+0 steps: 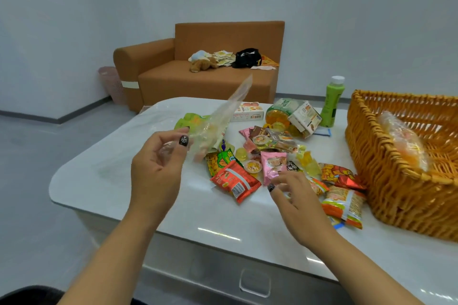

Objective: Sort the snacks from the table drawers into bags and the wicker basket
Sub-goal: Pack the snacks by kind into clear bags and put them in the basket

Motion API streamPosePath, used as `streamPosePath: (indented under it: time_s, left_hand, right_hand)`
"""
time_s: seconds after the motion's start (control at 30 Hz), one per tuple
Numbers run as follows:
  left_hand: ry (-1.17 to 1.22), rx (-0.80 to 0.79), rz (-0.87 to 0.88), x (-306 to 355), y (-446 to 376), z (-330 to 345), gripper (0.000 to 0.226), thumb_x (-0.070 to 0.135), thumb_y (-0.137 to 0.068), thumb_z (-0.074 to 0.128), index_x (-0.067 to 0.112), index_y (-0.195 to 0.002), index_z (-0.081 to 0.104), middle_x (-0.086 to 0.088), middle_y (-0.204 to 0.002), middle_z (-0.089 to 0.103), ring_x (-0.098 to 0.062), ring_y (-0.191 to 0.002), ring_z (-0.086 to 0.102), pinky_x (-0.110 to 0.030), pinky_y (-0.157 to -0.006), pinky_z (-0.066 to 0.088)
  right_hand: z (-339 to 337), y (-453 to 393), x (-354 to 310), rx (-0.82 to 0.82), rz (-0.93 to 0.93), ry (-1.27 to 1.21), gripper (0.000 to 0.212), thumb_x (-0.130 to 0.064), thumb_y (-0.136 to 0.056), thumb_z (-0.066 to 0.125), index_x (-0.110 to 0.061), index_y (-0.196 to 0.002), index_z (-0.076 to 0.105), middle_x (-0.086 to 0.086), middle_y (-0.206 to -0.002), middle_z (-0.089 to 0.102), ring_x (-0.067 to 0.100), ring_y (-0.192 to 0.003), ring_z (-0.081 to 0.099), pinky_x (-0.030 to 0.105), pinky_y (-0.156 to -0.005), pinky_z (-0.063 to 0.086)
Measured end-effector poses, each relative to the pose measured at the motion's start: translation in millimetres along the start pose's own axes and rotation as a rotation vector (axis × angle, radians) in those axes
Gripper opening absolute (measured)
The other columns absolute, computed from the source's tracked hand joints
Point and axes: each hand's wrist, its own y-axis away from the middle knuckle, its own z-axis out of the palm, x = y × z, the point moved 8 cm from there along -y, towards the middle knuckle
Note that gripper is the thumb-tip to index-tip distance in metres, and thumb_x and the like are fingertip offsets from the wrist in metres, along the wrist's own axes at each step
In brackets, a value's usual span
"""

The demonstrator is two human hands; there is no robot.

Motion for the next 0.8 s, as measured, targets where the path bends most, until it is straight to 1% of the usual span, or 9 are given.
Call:
streamPosePath:
  time_s: [0.07,0.17,0.23,0.3,0.4,0.5,0.57,0.67,0.8]
  left_hand:
    - [0.298,-0.088,-0.147,-1,6,14,0.017,0.007,-0.097,0.053,0.018,-0.094,0.066,0.001,-0.106,0.074,-0.021,-0.102,0.070,-0.033,-0.084,0.058]
    - [0.635,-0.161,-0.361,-3,9,30,0.019,0.009,-0.099,0.044,0.011,-0.099,0.063,-0.006,-0.101,0.075,-0.025,-0.096,0.072,-0.033,-0.072,0.060]
    - [0.733,-0.196,-0.462,-7,11,37,0.021,0.014,-0.099,0.043,0.012,-0.099,0.064,-0.007,-0.099,0.074,-0.023,-0.093,0.073,-0.032,-0.068,0.060]
    - [0.735,-0.228,-0.530,-15,14,44,0.024,0.017,-0.100,0.043,0.015,-0.096,0.066,-0.005,-0.095,0.075,-0.021,-0.089,0.073,-0.031,-0.067,0.060]
    - [0.660,-0.256,-0.617,-35,17,54,0.023,0.018,-0.100,0.045,0.018,-0.096,0.068,-0.003,-0.093,0.075,-0.019,-0.088,0.073,-0.029,-0.065,0.060]
    - [0.406,-0.267,-0.627,-53,16,57,0.019,0.014,-0.101,0.048,0.014,-0.098,0.066,-0.002,-0.087,0.075,-0.017,-0.079,0.072,-0.027,-0.061,0.058]
    - [0.207,-0.204,-0.568,-59,8,53,0.014,0.012,-0.100,0.050,0.013,-0.098,0.064,-0.003,-0.087,0.075,-0.014,-0.070,0.071,-0.026,-0.061,0.056]
    - [0.156,-0.110,-0.558,-69,-6,50,0.017,0.019,-0.096,0.060,0.014,-0.113,0.058,-0.008,-0.102,0.072,-0.017,-0.076,0.072,-0.037,-0.073,0.059]
    - [0.290,-0.631,-0.762,-71,24,89,0.078,0.064,-0.075,0.070,0.028,-0.141,0.045,0.003,-0.138,0.055,-0.024,-0.113,0.062,-0.056,-0.090,0.054]
  right_hand:
    - [-8,-1,0,0.030,0.057,-0.144,0.030,-0.030,-0.093,0.056,-0.034,-0.121,0.046,-0.013,-0.124,0.042,0.003,-0.111,0.050,0.013,-0.079,0.041]
    - [-39,-6,0,0.125,0.108,-0.375,0.062,-0.034,-0.085,0.069,-0.037,-0.136,0.034,-0.016,-0.135,0.037,0.003,-0.119,0.043,0.024,-0.092,0.040]
    - [-66,-11,1,0.144,0.150,-0.500,0.090,-0.050,-0.072,0.077,-0.033,-0.145,0.027,-0.015,-0.143,0.035,0.005,-0.127,0.039,0.031,-0.100,0.039]
    - [-86,-16,4,0.075,0.174,-0.760,0.101,-0.053,-0.056,0.085,-0.029,-0.141,0.036,-0.009,-0.141,0.047,0.013,-0.125,0.051,0.032,-0.097,0.047]
    - [-96,-13,11,-0.089,0.229,-0.994,0.072,-0.030,-0.056,0.090,-0.022,-0.120,0.058,0.005,-0.108,0.071,0.022,-0.096,0.069,0.034,-0.082,0.057]
    - [-100,-9,21,-0.025,0.268,-0.696,0.016,-0.004,-0.074,0.073,-0.015,-0.086,0.075,0.010,-0.078,0.068,0.020,-0.070,0.064,0.035,-0.074,0.053]
    - [-105,-9,25,0.050,0.281,-0.553,0.010,-0.003,-0.079,0.072,-0.012,-0.078,0.075,0.012,-0.073,0.068,0.019,-0.066,0.061,0.036,-0.070,0.050]
    - [-113,-9,31,0.156,0.323,-0.644,0.008,-0.002,-0.082,0.069,-0.008,-0.086,0.073,0.012,-0.077,0.068,0.016,-0.062,0.058,0.031,-0.063,0.050]
    - [-102,-2,39,0.139,0.476,-0.903,0.019,-0.003,-0.093,0.055,0.004,-0.110,0.062,0.013,-0.085,0.073,0.016,-0.066,0.069,0.027,-0.065,0.057]
